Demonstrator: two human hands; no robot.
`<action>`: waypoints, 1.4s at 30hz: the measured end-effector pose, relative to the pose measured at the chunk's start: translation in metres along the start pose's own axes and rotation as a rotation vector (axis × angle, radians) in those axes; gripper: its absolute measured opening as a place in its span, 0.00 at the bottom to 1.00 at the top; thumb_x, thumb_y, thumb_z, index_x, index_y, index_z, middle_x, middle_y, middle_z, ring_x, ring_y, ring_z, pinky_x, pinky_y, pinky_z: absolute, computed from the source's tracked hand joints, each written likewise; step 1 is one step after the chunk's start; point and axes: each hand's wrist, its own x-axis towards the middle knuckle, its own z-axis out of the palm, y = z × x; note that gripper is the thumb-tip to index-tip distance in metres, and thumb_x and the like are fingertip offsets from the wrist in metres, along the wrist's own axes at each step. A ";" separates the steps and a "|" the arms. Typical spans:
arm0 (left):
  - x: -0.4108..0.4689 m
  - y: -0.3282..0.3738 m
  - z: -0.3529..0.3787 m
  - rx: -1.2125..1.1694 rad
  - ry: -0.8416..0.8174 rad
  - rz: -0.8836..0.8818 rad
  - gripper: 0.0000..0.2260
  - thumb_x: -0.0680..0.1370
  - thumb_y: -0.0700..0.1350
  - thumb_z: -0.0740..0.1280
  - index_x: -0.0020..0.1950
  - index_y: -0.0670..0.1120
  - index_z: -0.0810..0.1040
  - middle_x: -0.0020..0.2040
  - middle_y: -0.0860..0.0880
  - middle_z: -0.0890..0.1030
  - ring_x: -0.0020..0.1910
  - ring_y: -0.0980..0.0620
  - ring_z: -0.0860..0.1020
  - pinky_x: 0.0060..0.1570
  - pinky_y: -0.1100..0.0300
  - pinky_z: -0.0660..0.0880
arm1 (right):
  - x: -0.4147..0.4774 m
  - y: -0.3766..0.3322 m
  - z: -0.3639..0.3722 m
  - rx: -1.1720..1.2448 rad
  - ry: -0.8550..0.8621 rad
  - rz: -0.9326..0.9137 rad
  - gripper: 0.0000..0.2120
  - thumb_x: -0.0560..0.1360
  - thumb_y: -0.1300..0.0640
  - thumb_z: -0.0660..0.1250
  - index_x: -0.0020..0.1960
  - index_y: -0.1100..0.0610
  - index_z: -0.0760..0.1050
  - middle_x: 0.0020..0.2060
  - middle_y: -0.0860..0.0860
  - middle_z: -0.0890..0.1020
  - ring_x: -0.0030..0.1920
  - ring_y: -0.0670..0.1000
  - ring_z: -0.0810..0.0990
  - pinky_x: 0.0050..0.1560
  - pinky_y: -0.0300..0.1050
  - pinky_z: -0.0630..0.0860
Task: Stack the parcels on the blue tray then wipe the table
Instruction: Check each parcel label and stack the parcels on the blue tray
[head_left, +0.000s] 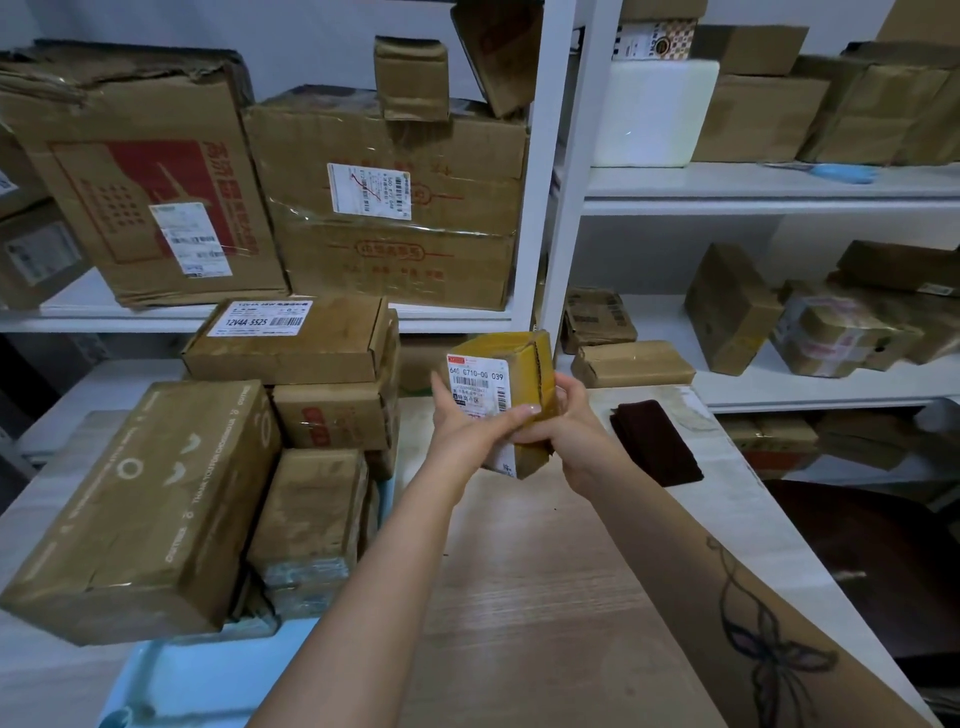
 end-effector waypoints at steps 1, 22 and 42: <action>0.002 -0.001 0.000 0.025 0.011 0.003 0.56 0.63 0.48 0.79 0.77 0.53 0.40 0.73 0.48 0.61 0.70 0.44 0.64 0.66 0.45 0.68 | 0.001 -0.001 -0.001 -0.023 -0.013 0.000 0.41 0.65 0.74 0.71 0.69 0.49 0.58 0.64 0.53 0.73 0.63 0.55 0.72 0.63 0.52 0.72; -0.002 -0.017 -0.012 -0.716 -0.227 -0.138 0.14 0.78 0.44 0.57 0.61 0.44 0.74 0.55 0.43 0.79 0.53 0.43 0.77 0.53 0.46 0.73 | 0.001 -0.014 -0.019 0.102 0.027 0.086 0.27 0.77 0.48 0.63 0.73 0.53 0.64 0.71 0.52 0.68 0.73 0.56 0.62 0.72 0.57 0.57; -0.013 -0.018 -0.045 -0.420 0.025 -0.218 0.15 0.81 0.54 0.58 0.61 0.48 0.76 0.54 0.43 0.81 0.51 0.44 0.80 0.53 0.47 0.76 | -0.001 -0.001 0.007 0.283 -0.307 0.175 0.33 0.64 0.54 0.72 0.68 0.49 0.68 0.65 0.55 0.75 0.63 0.61 0.74 0.61 0.64 0.72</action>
